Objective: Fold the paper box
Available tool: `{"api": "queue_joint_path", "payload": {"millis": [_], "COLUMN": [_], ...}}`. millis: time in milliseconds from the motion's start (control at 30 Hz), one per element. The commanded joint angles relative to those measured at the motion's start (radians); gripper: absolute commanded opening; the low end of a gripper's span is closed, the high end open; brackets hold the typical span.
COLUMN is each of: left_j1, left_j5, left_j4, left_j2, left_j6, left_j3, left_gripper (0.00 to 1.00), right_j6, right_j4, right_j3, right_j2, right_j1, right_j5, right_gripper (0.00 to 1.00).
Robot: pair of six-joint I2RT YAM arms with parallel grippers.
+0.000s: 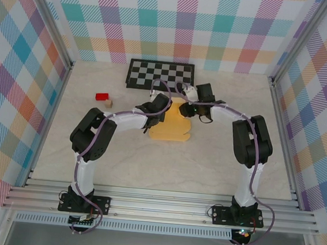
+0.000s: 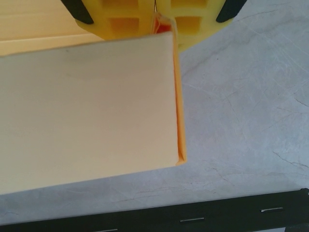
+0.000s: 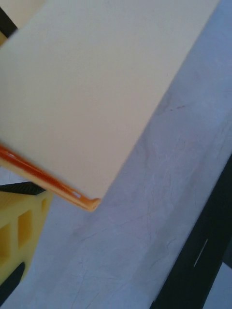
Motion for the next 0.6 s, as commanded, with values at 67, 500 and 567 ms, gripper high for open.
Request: {"api": "queue_joint_path", "payload": {"millis": [67,500,567], "left_j1": [-0.032,-0.034,-0.034], "left_j5": [0.085,0.081,0.092], "left_j4": [-0.148,-0.237,-0.238], "left_j2": [0.053,0.081,0.079], "left_j6": [-0.046,-0.123,-0.13], "left_j3": [0.026,0.079,0.08], "left_gripper": [0.0,0.0,0.0], "right_j6": [0.22,0.68,0.692], "right_j4": [0.139,-0.206,-0.167], "right_j3": [-0.028,0.046,0.028], "right_j2": [-0.026,0.022,0.018], "right_j1": [0.106,0.136,0.125], "right_j5": [0.287,0.643,0.57], "right_gripper": [0.16,0.01,0.05]}}
